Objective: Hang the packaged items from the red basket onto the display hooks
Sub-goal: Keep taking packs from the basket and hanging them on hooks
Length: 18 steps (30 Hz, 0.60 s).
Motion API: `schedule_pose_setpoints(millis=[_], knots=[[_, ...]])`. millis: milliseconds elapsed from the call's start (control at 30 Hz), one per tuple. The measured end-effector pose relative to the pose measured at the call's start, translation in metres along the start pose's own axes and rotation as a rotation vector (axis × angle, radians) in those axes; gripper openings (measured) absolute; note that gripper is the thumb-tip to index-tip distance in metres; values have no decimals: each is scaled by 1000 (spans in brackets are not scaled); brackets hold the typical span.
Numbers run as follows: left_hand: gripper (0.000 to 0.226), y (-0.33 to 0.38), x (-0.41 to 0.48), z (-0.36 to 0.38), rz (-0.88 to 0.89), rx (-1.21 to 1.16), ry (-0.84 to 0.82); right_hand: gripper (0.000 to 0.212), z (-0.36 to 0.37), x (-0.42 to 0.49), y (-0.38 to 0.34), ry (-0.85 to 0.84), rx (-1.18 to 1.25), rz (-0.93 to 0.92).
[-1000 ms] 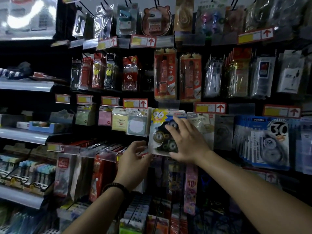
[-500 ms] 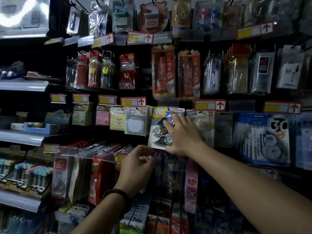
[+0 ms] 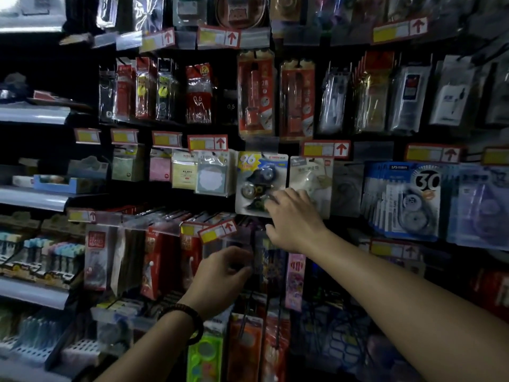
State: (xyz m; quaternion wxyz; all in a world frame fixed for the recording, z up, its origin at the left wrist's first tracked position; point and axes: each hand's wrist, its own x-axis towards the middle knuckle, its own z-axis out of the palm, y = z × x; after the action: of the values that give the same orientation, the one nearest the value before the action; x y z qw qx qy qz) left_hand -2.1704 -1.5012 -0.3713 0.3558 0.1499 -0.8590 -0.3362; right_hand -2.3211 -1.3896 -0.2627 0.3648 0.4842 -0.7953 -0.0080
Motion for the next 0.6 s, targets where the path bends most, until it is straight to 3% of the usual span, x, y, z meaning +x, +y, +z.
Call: schedule_pose_setpoints(millis=[300,600], knots=[[21,-60,-120,80,-137,61,-271,37,43,-140,-10,-164,202,11],[20,-139,-246,162,-314,212,-574,19,176,-312,-57,-598,507,202]])
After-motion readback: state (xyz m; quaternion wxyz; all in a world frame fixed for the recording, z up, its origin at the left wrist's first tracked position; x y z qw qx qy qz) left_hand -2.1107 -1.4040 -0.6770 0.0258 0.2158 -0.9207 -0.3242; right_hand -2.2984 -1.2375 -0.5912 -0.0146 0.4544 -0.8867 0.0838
